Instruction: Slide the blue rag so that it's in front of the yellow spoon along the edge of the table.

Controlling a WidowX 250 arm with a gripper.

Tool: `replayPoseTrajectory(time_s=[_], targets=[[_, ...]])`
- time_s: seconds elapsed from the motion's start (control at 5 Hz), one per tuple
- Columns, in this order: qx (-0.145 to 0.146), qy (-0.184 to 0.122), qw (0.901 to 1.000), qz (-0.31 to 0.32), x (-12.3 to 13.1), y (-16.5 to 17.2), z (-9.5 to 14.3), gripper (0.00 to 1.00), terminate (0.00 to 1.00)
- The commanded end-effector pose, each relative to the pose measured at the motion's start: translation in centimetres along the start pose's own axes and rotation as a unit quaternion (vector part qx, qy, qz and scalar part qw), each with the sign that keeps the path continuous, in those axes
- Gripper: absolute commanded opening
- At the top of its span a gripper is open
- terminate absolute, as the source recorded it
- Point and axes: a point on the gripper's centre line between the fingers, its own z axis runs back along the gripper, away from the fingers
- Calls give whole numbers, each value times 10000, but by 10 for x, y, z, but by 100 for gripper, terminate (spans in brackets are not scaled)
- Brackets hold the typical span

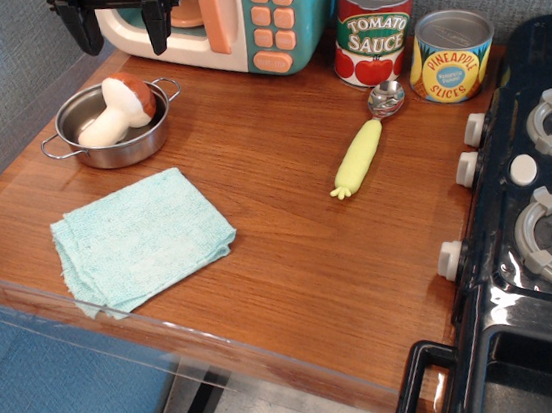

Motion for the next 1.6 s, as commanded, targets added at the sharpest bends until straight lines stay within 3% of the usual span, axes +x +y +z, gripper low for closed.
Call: replayPoseTrajectory(time_s=[0.0, 0.4, 0.6, 1.2, 1.4], targets=[[0, 0, 10000, 0, 0, 0, 0, 100, 0], [-171, 209, 9965, -792, -62, 15, 6, 100, 0], [-226, 442, 9928, -1086, -88, 21, -2, 100, 0], [-45, 755, 9874, -1393, -121, -3, -63, 100, 0], [-58, 837, 9847, -1526, -133, -22, -68, 100, 0]])
